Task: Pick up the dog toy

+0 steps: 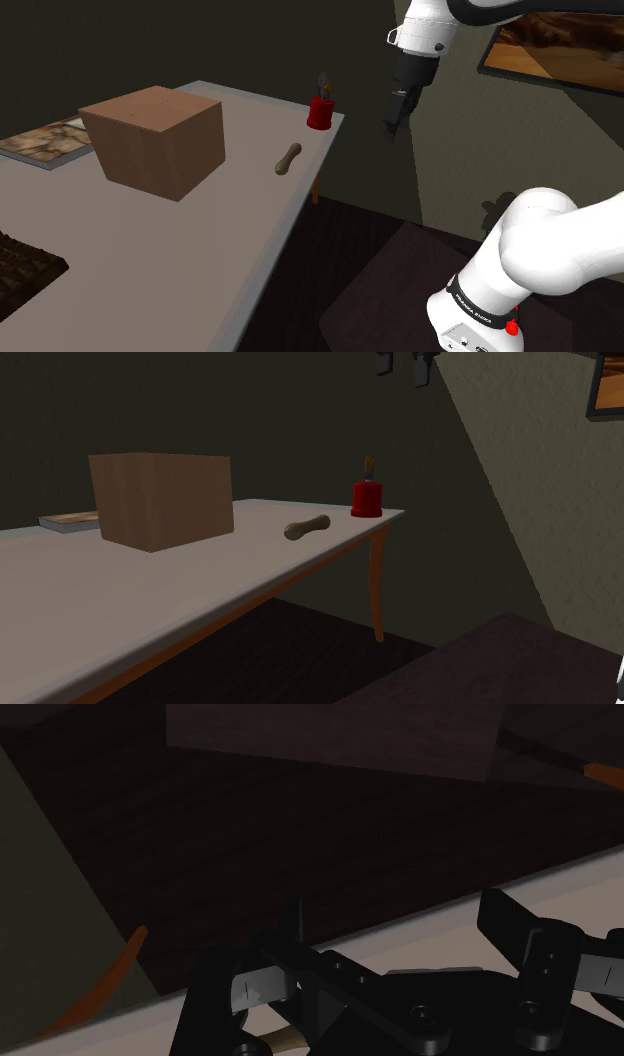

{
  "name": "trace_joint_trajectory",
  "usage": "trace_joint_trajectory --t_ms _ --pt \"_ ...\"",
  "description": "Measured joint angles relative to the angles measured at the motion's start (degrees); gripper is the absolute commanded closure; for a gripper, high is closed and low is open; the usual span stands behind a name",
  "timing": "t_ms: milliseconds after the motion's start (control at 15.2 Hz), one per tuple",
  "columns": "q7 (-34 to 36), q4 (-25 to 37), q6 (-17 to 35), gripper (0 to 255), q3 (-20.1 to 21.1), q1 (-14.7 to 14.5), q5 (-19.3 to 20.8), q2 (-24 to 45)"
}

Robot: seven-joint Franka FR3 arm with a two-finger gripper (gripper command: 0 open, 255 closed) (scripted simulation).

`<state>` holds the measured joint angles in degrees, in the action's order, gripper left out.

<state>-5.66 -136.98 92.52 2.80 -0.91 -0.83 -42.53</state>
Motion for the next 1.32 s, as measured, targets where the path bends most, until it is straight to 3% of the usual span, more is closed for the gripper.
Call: trace_joint_trajectory --t_ms 132,396,726,1320 --pt "0.94 0.10 0.75 0 0.40 0.19 -0.19 0.79" --pt "8.01 -0.46 7.16 0 3.18 1.66 -1.21 6.21" --pt "18.69 2.41 15.62 0 7.19 3.93 -1.45 16.89" --pt "38.19 11.68 26.30 0 11.14 7.79 3.12 36.33"
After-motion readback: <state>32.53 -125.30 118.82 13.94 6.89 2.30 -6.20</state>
